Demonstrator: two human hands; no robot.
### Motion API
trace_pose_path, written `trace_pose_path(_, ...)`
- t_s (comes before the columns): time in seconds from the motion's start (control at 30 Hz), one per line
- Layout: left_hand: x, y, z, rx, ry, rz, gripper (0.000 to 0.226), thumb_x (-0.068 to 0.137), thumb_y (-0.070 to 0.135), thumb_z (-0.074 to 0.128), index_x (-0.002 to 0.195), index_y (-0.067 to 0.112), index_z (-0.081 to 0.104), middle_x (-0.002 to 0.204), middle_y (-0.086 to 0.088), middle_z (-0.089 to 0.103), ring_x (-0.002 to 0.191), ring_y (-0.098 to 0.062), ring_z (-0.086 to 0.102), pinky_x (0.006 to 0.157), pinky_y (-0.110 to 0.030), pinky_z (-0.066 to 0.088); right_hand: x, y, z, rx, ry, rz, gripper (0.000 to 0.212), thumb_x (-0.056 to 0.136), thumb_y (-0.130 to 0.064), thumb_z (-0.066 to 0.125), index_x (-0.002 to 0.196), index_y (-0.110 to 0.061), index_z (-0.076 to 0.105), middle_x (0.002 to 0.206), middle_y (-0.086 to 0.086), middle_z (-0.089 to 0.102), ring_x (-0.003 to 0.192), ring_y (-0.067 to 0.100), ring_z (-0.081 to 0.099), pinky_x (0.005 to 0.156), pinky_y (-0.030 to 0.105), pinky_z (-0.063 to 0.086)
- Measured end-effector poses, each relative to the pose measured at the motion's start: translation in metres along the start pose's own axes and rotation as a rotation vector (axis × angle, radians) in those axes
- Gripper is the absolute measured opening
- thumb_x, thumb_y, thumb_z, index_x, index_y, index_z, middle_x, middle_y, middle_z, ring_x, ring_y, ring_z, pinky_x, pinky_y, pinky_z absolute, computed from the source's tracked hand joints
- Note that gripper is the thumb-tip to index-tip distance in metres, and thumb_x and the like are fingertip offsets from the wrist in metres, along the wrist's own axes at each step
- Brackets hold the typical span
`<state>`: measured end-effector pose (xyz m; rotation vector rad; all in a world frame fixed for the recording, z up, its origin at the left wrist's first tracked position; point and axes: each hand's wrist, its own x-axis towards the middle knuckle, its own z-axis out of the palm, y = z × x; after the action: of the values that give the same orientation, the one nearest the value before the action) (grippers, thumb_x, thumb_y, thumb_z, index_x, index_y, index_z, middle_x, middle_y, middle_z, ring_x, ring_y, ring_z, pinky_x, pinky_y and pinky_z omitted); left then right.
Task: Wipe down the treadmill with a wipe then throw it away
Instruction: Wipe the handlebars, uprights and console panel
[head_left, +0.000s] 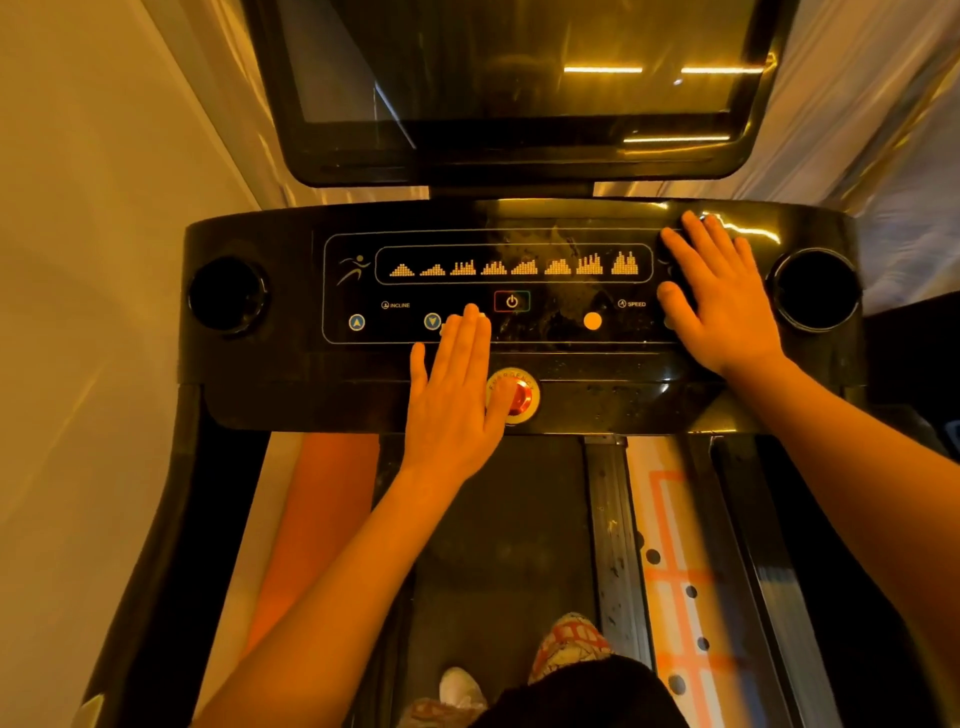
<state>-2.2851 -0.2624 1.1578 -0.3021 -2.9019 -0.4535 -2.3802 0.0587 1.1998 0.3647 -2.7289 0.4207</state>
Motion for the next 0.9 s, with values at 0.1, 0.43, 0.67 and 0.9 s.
trace_pose_path(0.1, -0.013, 0.006, 0.005, -0.023, 0.002, 0.008, 0.081, 0.101, 0.069, 0.002, 0.164, 0.018, 0.002, 0.172, -0.002, -0.004, 0.158, -0.017, -0.009, 0.126, -0.046, -0.007, 0.0, 0.001, 0.001, 0.003, 0.008, -0.014, 0.061, 0.107, -0.046, 0.031, 0.162, -0.022, 0.027, 0.171, 0.005, 0.016, 0.159, 0.022, 0.004, 0.128, 0.048, 0.002)
trace_pose_path(0.43, -0.005, 0.017, 0.004, -0.047, 0.035, -0.098, 0.071, 0.104, 0.06, 0.006, 0.164, 0.021, -0.001, 0.171, 0.004, -0.006, 0.157, -0.011, -0.013, 0.123, -0.042, -0.014, 0.002, 0.003, 0.004, 0.002, 0.02, -0.023, 0.06, 0.106, -0.046, 0.032, 0.161, -0.023, 0.028, 0.171, 0.006, 0.017, 0.159, 0.026, 0.006, 0.128, 0.053, 0.005)
trace_pose_path(0.67, 0.001, 0.021, 0.005, -0.06, 0.05, -0.15, 0.07, 0.105, 0.058, 0.009, 0.163, 0.022, -0.001, 0.171, 0.003, -0.006, 0.157, -0.013, -0.011, 0.124, -0.04, -0.011, 0.003, 0.005, 0.005, 0.017, 0.034, -0.045, 0.062, 0.106, -0.049, 0.036, 0.161, -0.022, 0.03, 0.17, 0.006, 0.019, 0.159, 0.026, 0.006, 0.127, 0.05, 0.002)
trace_pose_path(0.9, 0.018, 0.029, -0.002, -0.077, 0.039, -0.141, 0.073, 0.101, 0.063, -0.003, 0.163, 0.022, -0.004, 0.17, 0.005, -0.011, 0.156, -0.01, -0.014, 0.123, -0.037, -0.014, 0.003, 0.007, 0.006, 0.027, 0.048, -0.05, 0.063, 0.105, -0.051, 0.038, 0.16, -0.021, 0.031, 0.17, 0.006, 0.02, 0.159, 0.025, 0.007, 0.127, 0.049, 0.002)
